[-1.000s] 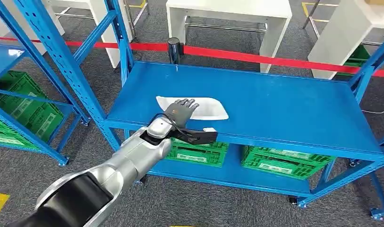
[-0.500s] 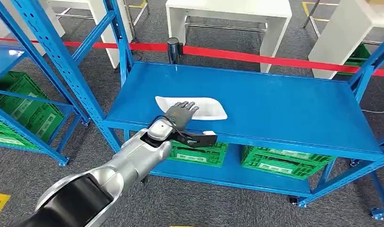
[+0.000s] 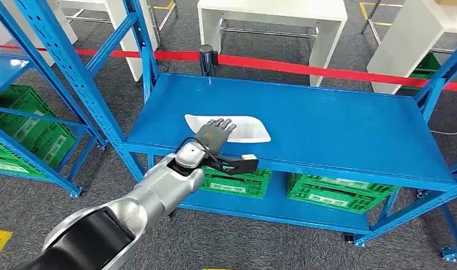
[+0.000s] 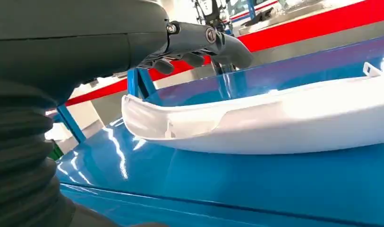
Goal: Take the parts from the cabinet and place them on the table.
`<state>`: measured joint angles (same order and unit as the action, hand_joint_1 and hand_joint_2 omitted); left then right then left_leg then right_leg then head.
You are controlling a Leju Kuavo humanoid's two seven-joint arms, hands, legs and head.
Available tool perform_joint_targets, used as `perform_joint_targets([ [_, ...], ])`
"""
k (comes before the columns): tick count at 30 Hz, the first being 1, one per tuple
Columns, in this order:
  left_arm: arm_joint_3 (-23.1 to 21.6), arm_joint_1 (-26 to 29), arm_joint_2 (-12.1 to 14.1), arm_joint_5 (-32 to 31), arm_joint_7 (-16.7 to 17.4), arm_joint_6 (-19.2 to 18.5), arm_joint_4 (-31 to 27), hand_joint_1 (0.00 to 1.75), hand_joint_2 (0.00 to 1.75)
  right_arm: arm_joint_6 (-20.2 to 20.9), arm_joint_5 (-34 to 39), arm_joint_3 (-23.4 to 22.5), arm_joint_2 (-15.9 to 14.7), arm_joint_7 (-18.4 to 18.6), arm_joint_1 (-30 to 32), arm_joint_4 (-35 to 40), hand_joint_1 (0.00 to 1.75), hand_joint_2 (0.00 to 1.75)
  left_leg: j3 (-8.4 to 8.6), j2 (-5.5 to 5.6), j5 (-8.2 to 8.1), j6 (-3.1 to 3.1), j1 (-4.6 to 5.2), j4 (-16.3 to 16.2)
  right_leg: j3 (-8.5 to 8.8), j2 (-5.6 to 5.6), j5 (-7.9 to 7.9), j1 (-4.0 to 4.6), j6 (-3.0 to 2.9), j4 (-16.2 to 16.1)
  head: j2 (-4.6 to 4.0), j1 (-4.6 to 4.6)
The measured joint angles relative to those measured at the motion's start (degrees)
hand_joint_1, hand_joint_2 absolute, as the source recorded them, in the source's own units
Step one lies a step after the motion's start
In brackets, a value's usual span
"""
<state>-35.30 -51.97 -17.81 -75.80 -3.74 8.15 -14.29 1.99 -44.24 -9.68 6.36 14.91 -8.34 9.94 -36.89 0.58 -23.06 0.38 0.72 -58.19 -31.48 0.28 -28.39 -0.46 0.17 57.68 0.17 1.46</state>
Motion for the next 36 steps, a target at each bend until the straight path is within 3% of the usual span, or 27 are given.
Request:
perform_joint_targets([
  [36, -0.04, 0.00, -0.50, 0.79, 1.27, -0.26, 0.00, 0.00, 1.75, 0.46, -0.15, 0.00, 0.00, -0.02, 0.02, 0.00, 0.00, 0.00, 0.01, -0.01, 0.00, 0.00, 0.00, 0.00, -0.01, 0.01, 0.00, 0.00, 0.00, 0.00, 0.00, 0.00],
])
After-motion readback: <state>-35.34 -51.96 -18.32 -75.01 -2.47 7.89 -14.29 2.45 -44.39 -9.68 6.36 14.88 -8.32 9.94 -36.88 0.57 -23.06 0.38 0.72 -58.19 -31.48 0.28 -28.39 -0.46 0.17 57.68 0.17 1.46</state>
